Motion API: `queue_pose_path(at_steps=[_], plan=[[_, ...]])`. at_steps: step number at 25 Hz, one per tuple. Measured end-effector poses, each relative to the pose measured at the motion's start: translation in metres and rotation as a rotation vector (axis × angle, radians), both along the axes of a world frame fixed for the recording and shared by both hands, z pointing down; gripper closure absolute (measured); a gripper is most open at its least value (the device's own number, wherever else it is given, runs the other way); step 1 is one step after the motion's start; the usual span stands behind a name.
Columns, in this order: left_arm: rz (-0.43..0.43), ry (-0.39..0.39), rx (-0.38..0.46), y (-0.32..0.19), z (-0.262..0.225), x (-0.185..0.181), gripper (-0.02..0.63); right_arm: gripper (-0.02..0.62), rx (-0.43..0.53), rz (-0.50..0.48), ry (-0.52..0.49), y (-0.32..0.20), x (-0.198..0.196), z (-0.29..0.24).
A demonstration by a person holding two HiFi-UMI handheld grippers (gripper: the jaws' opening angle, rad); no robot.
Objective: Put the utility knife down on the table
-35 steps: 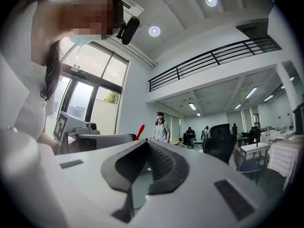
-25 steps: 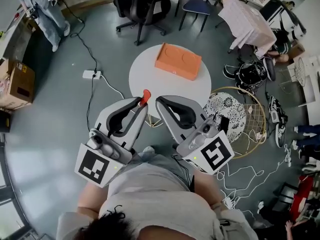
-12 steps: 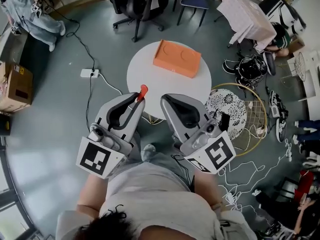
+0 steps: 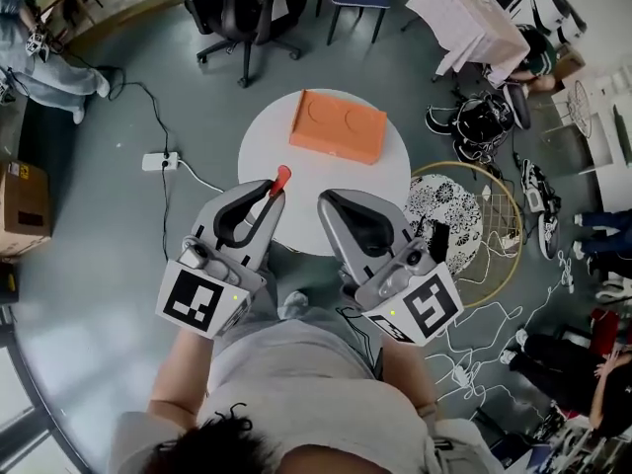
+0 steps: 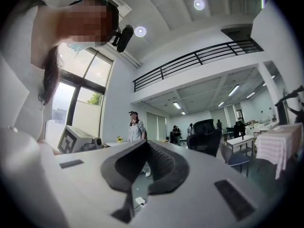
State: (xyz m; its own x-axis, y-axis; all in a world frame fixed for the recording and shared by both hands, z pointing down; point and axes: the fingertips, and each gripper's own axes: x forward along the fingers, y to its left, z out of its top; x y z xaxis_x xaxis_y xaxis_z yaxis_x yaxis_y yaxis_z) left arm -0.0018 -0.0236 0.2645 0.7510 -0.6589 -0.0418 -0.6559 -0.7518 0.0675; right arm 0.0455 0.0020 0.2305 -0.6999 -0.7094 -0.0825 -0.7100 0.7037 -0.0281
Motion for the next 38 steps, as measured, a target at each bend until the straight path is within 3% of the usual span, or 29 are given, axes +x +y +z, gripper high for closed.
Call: queue_pose_path(at_steps=[4,12,21,38], plan=[[0.016,-0.089,-0.077,-0.037,0.03,-0.008,0.549,0.586,-0.007,0.03,0.001,-0.03,-0.009,0.002],[0.089,-0.163,-0.152,-0.102,0.076,-0.019,0.549,0.586,-0.035,0.095,-0.023,-0.086,-0.024,0.013],[0.173,-0.345,-0.24,-0.152,0.168,-0.021,0.549,0.586,-0.067,0.186,-0.029,-0.123,-0.028,0.026],[0.323,-0.592,-0.403,-0.176,0.305,0.007,0.549,0.586,-0.148,0.331,-0.009,-0.142,-0.002,0.051]])
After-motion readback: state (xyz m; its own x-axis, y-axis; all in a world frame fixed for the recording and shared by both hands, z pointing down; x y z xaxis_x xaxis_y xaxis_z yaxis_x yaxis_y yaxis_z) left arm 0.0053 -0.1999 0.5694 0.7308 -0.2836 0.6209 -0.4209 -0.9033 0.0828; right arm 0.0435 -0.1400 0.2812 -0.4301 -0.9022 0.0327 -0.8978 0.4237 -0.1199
